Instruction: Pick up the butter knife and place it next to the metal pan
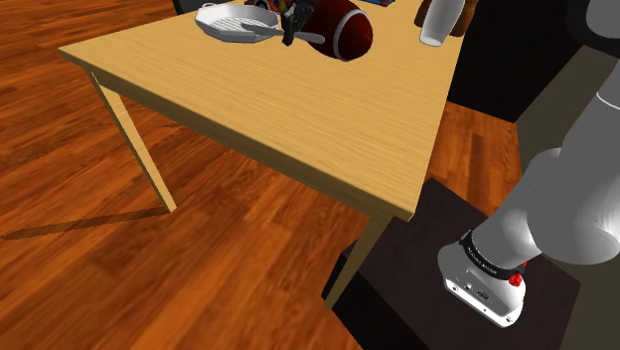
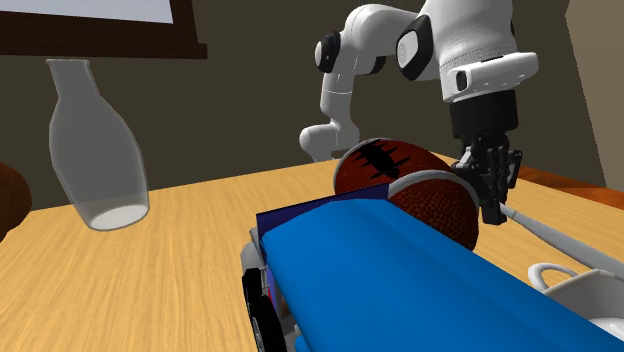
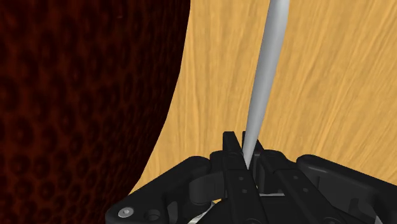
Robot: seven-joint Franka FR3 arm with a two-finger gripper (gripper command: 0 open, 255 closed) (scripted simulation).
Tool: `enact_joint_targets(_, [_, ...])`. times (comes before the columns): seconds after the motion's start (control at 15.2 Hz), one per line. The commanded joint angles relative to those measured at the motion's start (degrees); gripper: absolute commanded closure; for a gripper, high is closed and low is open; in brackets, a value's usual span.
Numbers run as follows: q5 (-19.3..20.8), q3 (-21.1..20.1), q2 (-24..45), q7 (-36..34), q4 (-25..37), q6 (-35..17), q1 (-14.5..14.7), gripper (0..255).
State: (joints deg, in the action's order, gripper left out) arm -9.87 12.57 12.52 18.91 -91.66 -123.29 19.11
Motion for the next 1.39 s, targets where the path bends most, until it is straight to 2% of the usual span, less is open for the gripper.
enact_joint_targets(0.0, [0.10,0.25,0.37,-0.15,-0.70,0.15,-0.23,255])
enact_joint_targets(0.2, [0.12,0.20,0.36,-0.15,-0.70,0.14,-0.27,255])
enact_joint_targets(0.26, [0.19,0.18,0.24,-0.26,-0.87,0.08,-0.20,0])
enact_joint_targets(0.59, [0.12,0.18,0.36,-0.16,-0.71,0.14,-0.29,0])
enact_joint_targets(0.86, [1.17,0.51,-2.79,-0.81,1.95,5.85,-0.33,0])
enact_joint_targets(1.32, [1.17,0.50,-2.79,-0.81,1.95,5.85,-0.34,0])
